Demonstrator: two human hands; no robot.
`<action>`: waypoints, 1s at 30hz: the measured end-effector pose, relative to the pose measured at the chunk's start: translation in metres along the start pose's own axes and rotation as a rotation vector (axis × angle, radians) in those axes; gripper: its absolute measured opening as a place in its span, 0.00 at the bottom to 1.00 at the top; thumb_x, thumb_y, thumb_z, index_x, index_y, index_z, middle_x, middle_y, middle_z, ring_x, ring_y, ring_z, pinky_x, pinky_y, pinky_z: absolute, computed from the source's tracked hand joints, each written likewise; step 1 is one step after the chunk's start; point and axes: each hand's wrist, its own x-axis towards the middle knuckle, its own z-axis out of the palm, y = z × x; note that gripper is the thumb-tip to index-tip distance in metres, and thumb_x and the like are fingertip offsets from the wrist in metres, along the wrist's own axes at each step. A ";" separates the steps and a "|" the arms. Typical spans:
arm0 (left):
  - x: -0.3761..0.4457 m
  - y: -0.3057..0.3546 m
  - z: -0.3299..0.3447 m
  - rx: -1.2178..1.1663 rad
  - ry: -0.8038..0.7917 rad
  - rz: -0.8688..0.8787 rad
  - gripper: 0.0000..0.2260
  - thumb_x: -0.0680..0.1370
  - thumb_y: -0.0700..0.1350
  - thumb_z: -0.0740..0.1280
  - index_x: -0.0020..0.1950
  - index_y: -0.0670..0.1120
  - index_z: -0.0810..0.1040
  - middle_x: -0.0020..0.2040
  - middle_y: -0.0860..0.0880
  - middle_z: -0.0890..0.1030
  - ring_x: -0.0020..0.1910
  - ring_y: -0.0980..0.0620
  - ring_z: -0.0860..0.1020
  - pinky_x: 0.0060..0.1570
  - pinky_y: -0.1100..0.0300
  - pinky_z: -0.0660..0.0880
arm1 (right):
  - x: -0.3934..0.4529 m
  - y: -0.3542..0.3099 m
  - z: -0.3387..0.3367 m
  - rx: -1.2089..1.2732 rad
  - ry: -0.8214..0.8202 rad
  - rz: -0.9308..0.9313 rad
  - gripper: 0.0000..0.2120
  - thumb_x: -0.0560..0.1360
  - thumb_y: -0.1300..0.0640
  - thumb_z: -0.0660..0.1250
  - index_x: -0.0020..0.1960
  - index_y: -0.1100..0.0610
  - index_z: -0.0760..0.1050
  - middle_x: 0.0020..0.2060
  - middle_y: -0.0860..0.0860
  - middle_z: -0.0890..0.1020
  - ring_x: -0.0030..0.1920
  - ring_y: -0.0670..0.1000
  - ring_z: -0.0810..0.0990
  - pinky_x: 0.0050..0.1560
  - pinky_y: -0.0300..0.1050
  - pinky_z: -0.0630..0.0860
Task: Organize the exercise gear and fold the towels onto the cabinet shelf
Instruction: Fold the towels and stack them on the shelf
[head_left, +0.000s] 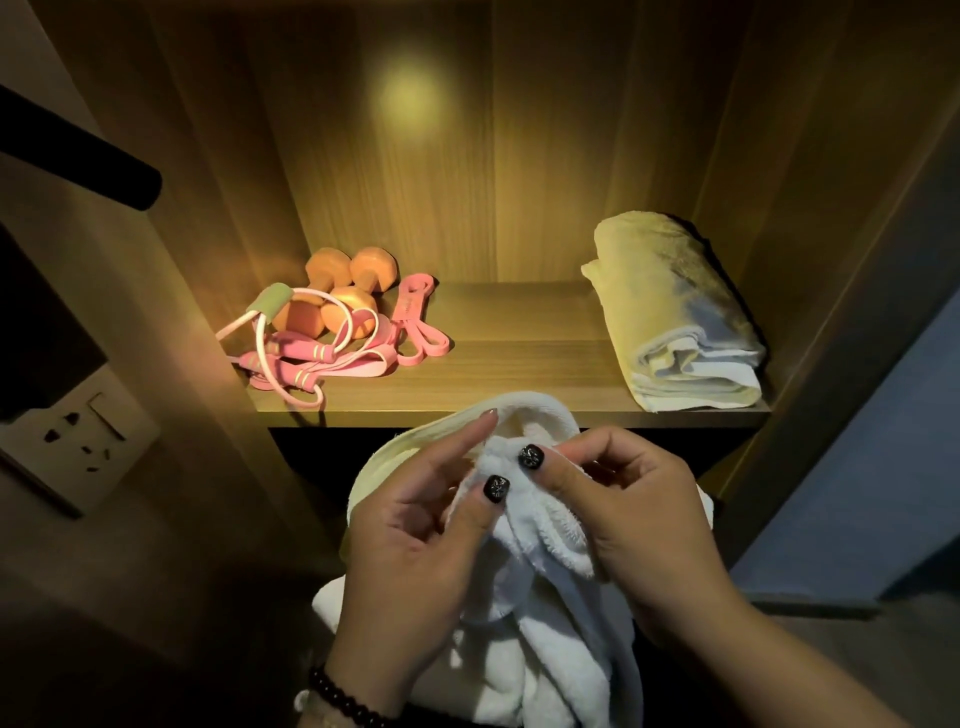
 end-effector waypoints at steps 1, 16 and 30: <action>0.000 0.000 0.001 0.006 0.002 0.003 0.18 0.71 0.42 0.70 0.58 0.57 0.82 0.51 0.53 0.85 0.51 0.55 0.83 0.45 0.67 0.78 | 0.000 0.001 0.000 -0.003 0.012 0.005 0.13 0.60 0.50 0.77 0.36 0.59 0.81 0.34 0.55 0.84 0.36 0.50 0.81 0.38 0.42 0.78; -0.007 -0.004 0.007 0.340 -0.019 -0.031 0.20 0.64 0.39 0.80 0.48 0.60 0.84 0.43 0.56 0.85 0.46 0.57 0.83 0.45 0.59 0.81 | 0.001 0.008 -0.011 -0.132 -0.054 0.015 0.14 0.71 0.50 0.71 0.34 0.60 0.79 0.28 0.59 0.76 0.31 0.51 0.70 0.34 0.46 0.67; 0.077 0.072 0.036 0.136 -0.032 0.195 0.13 0.71 0.28 0.70 0.45 0.46 0.82 0.40 0.52 0.86 0.43 0.56 0.84 0.41 0.68 0.78 | 0.079 -0.066 -0.036 -0.149 -0.503 -0.178 0.12 0.76 0.50 0.62 0.43 0.59 0.74 0.32 0.45 0.77 0.33 0.42 0.74 0.35 0.32 0.71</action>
